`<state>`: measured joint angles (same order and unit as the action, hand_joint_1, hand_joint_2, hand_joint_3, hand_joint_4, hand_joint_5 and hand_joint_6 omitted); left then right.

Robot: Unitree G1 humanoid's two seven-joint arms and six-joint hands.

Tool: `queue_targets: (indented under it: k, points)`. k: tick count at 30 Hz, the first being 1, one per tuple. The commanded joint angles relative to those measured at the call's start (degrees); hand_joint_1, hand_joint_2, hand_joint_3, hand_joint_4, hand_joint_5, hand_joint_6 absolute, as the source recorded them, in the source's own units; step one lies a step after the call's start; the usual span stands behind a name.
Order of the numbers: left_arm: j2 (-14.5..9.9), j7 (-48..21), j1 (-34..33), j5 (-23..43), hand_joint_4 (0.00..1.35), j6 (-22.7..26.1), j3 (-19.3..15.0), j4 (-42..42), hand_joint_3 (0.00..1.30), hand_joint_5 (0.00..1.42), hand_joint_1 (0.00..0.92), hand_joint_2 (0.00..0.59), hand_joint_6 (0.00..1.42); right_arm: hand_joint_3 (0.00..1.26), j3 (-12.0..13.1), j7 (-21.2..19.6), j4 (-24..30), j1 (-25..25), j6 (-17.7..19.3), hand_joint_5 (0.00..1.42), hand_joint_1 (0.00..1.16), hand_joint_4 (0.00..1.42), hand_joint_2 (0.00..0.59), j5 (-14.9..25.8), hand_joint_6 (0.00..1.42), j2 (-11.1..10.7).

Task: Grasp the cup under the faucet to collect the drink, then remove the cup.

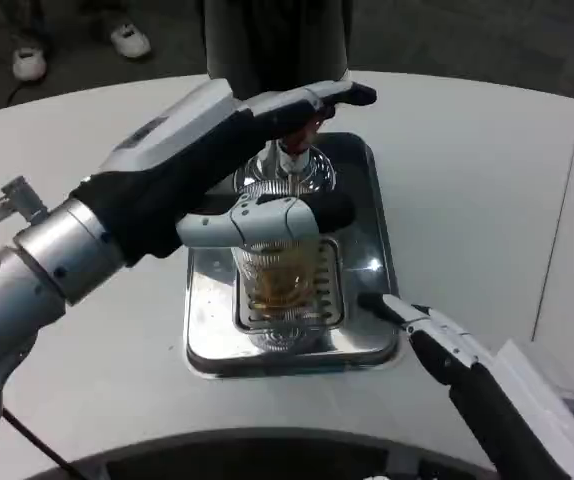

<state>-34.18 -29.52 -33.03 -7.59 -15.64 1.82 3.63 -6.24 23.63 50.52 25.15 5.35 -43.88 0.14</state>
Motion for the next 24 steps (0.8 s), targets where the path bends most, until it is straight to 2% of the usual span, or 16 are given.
queue_targets:
  k: [1,5,11,24]
  points:
    - [-1.14,-1.59,2.03,-1.50,0.09,0.46,1.55,-1.35,0.16,0.13,0.000,0.055,0.04,0.13,-1.77,-5.13,-3.13,-0.85,-1.20,0.09,0.77,0.13,0.236,-0.21,0.19,0.68]
    - [-1.30,-1.70,2.18,-1.56,0.09,0.12,1.75,-1.23,0.16,0.13,0.000,0.055,0.04,0.12,-3.72,-9.43,-6.59,-1.92,-2.07,0.10,0.77,0.13,0.227,0.30,0.20,1.30]
    - [-1.56,-1.59,2.30,-1.60,0.09,-0.11,1.92,-1.09,0.16,0.13,0.000,0.055,0.03,0.12,-6.34,-13.80,-10.39,-4.01,-2.94,0.10,0.77,0.13,0.221,0.22,0.20,1.75]
    - [-1.99,-1.42,2.17,-1.67,0.09,-0.48,2.08,-1.32,0.17,0.13,0.000,0.053,0.03,0.12,-9.43,-20.99,-16.31,-7.41,-4.87,0.10,0.77,0.13,0.213,1.25,0.21,2.45]
